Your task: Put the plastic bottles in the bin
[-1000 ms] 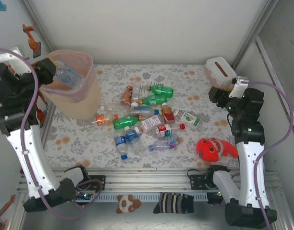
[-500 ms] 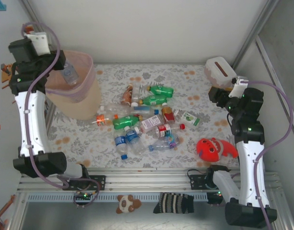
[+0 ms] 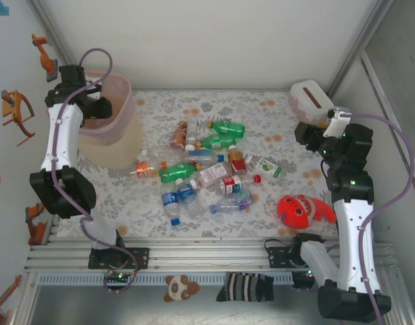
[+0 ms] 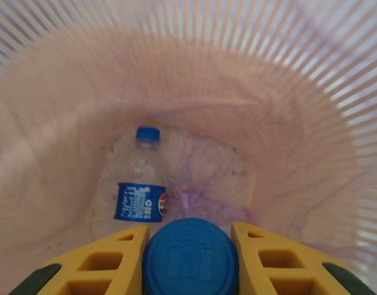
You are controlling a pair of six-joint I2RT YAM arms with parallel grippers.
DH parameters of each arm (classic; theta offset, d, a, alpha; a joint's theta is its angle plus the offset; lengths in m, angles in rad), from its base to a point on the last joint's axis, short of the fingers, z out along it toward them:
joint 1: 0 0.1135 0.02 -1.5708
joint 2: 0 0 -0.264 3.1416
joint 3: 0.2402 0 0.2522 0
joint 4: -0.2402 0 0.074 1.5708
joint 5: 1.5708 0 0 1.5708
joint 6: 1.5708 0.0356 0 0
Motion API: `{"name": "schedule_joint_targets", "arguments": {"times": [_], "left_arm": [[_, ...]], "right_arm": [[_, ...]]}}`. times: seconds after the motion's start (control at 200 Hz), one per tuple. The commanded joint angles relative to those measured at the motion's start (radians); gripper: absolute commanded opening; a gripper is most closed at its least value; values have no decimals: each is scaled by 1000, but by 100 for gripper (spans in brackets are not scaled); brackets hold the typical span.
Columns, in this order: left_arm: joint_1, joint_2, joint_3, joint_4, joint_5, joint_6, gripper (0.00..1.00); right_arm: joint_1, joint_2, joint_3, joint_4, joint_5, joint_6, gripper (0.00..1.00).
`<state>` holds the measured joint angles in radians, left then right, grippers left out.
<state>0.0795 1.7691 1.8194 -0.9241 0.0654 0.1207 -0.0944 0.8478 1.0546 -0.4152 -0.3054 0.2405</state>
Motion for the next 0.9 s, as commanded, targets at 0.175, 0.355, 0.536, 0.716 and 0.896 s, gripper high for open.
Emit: {"name": "schedule_joint_targets", "arguments": {"times": [0.175,0.355,0.536,0.716,0.896], "left_arm": [[1,160,15,-142,40,-24,0],[0,263,58,-142,50,-56,7],[1,353,151,-141,38,-105,24],[1,422,252,-150,20,-151,46],[3,472,330,-155,-2,-175,59]], "right_arm": [[0,-4,39,-14,-3,6,67],[0,-7,40,-20,2,2,67],[0,-11,39,-26,5,-3,67],[0,-26,40,-36,12,-6,67],[0,-38,42,-45,13,-5,67]]}}
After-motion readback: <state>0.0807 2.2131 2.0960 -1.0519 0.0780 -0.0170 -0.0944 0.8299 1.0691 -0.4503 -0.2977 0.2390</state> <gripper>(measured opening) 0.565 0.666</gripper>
